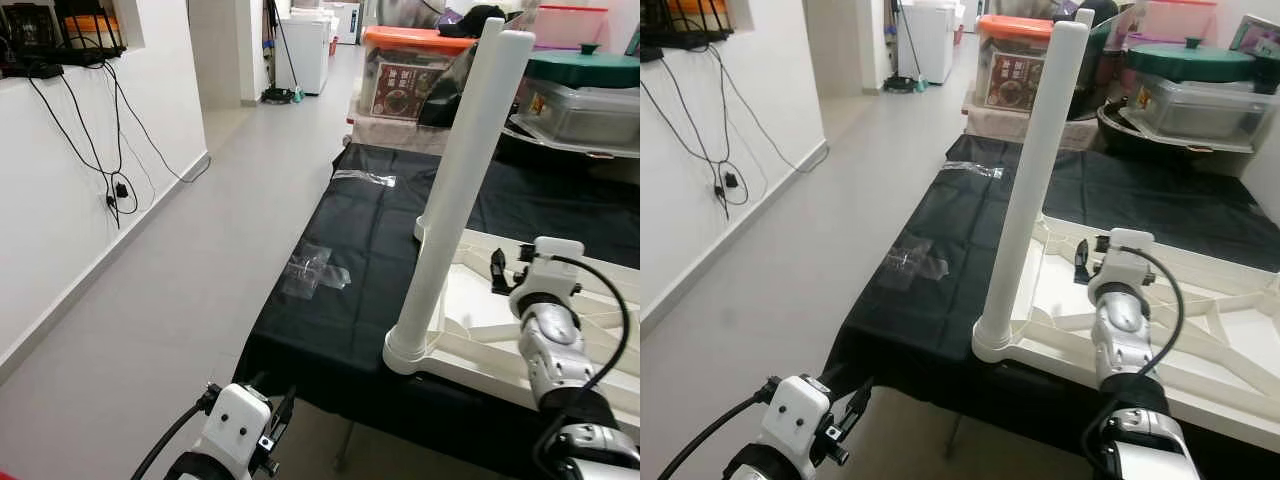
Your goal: Building children table
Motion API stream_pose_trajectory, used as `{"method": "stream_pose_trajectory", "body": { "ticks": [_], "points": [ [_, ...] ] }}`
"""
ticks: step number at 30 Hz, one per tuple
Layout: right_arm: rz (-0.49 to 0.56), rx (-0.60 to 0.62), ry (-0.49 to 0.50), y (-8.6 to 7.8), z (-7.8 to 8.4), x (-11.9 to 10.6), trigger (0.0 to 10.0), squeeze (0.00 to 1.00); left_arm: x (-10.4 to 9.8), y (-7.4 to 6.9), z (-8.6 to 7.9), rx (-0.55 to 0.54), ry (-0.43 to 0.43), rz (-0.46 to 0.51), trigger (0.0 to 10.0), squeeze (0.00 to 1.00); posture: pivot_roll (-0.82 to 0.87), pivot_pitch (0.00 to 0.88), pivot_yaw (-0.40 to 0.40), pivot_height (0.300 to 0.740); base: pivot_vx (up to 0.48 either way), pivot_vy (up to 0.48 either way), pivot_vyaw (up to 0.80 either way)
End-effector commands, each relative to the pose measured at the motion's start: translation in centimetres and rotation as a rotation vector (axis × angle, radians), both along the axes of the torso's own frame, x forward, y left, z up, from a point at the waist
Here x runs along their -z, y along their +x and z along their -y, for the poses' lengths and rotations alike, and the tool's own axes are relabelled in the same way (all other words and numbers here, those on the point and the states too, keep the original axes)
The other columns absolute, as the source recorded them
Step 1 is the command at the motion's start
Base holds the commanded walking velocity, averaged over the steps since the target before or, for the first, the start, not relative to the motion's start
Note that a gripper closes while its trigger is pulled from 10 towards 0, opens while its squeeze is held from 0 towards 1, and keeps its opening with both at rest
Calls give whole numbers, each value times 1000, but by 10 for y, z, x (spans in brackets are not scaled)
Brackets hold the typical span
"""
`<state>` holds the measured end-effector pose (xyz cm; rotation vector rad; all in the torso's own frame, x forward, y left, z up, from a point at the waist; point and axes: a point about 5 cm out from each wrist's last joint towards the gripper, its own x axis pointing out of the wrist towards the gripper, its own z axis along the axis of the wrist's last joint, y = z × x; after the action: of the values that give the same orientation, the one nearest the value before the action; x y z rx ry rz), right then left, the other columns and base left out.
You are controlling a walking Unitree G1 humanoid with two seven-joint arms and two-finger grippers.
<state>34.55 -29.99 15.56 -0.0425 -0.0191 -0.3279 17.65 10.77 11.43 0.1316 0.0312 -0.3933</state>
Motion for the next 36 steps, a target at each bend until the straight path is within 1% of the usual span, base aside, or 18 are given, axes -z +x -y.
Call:
{"method": "stream_pose_trajectory", "body": {
  "ticks": [1, 4, 7, 9, 17, 18, 20, 21, 23, 24, 25, 26, 28, 30, 33, 34, 35, 36],
  "points": [
    [14, -3, 25, -5, 12, -1, 10000, 0, 3, -1, 0, 3, 1, -17, 10000, 0, 101, 2, -82, 740, 0, 0, -475],
    [30, -13, 42, -16, 32, -3, 10000, 0, 3, -1, 0, 7, 1, -19, 10000, 0, 94, 10, -73, 740, 0, 0, -742],
    [31, -22, 35, -19, 33, -3, 10000, 0, 2, -1, -1, 8, 2, -19, 10000, 0, 94, 10, -73, 740, 0, 0, -800],
    [19, -146, 26, -22, 20, 5, 10000, 0, 2, -1, -1, 12, 1, -22, 10000, 0, 93, 16, -72, 740, 0, 0, 0],
    [15, -287, 67, -23, 4, 13, 10000, 0, 2, -2, 0, 12, 0, -24, 10000, 0, 93, 21, -75, 740, 0, 0, 0],
    [-15, -367, 99, -23, 1, 15, 10000, 0, 2, -2, 0, 11, -1, -24, 10000, 0, 95, 22, -76, 740, 0, 0, 0],
    [-15, -367, 99, -23, 1, 15, 10000, 0, 2, -2, 0, 11, -1, -24, 10000, 0, 95, 22, -76, 740, 0, 0, 0],
    [-63, -492, 131, -26, -3, 17, 10000, 0, 2, -3, 0, 9, -2, -25, 10000, 0, 95, 23, -78, 740, 0, 0, 0],
    [-63, -492, 131, -26, -3, 17, 10000, 0, 2, -3, 0, 9, -2, -25, 10000, 0, 95, 23, -78, 740, 0, 0, 0],
    [-117, -638, 142, -32, -7, 18, 10000, 0, 2, -4, 1, 9, -3, -26, 10000, 0, 94, 24, -75, 740, 0, 0, 0],
    [-197, -746, 135, -40, -2, 19, 10000, 0, 2, -5, 2, 17, -1, -25, 10000, 0, 92, 29, -79, 740, 0, 0, 0],
    [-197, -746, 135, -40, -2, 19, 10000, 0, 2, -5, 2, 17, -1, -25, 10000, 0, 92, 29, -79, 740, 0, 0, 0],
    [-311, -894, 114, -53, 10, 18, 10000, 0, 0, -8, 2, 18, -6, -24, 10000, 0, 94, 37, -81, 740, 0, 0, 0],
    [-311, -894, 114, -53, 10, 18, 10000, 0, 0, -8, 2, 18, -6, -24, 10000, 0, 94, 37, -81, 740, 0, 0, 0],
    [-340, -979, 125, -57, 13, 13, 10000, 0, 0, -10, 2, 16, -10, -30, 10000, 0, 92, 42, -77, 740, 0, 0, 0],
    [-315, -1035, 133, -56, 9, 6, 10000, 251, 0, -10, 3, 18, -16, -35, 10000, 0, 95, 46, -78, 740, 0, 0, 0],
    [-315, -1035, 133, -56, 9, 6, 10000, 251, 0, -10, 3, 18, -16, -35, 10000, 0, 95, 46, -78, 740, 0, 0, 0],
    [-265, -1084, 140, -49, 0, -3, 10000, 1000, -2, -11, 3, 24, -17, -27, 10000, 0, 99, 51, -79, 740, 0, 0, 0]
  ]
}}
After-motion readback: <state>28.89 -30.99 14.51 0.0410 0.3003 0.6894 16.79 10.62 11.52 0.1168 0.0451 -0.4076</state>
